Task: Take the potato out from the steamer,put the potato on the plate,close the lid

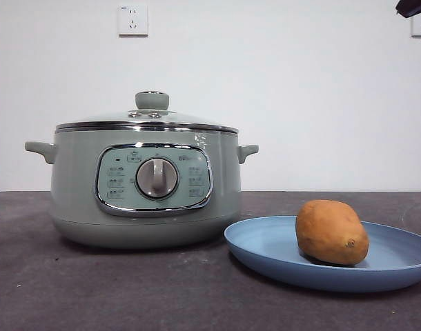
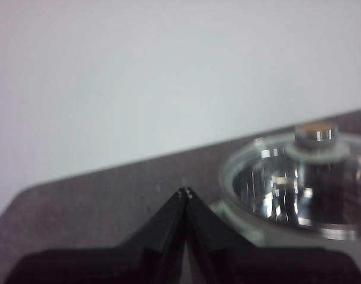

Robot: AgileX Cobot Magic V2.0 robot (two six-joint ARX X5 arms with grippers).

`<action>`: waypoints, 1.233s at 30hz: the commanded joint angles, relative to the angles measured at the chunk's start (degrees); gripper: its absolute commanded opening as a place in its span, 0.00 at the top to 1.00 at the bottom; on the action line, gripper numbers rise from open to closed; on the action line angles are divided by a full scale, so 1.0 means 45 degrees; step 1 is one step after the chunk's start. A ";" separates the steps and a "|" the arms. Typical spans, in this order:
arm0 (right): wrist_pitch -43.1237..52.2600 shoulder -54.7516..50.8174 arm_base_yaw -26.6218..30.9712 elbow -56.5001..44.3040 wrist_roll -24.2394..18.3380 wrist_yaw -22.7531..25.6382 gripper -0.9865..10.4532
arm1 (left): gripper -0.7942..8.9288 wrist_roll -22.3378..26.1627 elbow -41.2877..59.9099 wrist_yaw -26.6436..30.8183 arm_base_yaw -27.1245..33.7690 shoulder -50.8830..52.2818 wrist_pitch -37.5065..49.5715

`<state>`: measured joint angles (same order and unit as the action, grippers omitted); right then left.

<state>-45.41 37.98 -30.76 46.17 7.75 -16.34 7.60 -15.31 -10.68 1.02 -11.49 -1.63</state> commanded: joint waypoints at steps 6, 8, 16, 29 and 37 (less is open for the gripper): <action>0.0019 -0.0005 -0.0010 0.0044 0.0068 0.0034 0.91 | 0.92 -0.0486 0.2132 0.0039 0.0039 0.1588 0.0151; 0.0019 -0.0005 -0.0010 0.0044 0.0068 0.0034 0.91 | 0.92 -0.0699 0.2492 0.0044 0.0039 0.1923 0.0058; 0.0010 -0.0005 -0.0010 0.0044 0.0068 0.0034 0.91 | 0.92 -0.1020 0.3371 0.0044 0.0039 0.2535 -0.0549; -0.0015 -0.0005 -0.0010 0.0044 0.0068 0.0034 0.91 | 0.92 -0.1030 0.3371 0.0029 0.0049 0.2535 -0.1836; -0.0019 -0.0005 -0.0010 0.0044 0.0068 0.0034 0.91 | 0.92 -0.1030 0.3371 0.0024 0.0049 0.2535 -0.1836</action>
<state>-45.50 37.98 -30.76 46.17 7.75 -16.34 3.36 -1.04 -10.66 1.02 -0.25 -9.91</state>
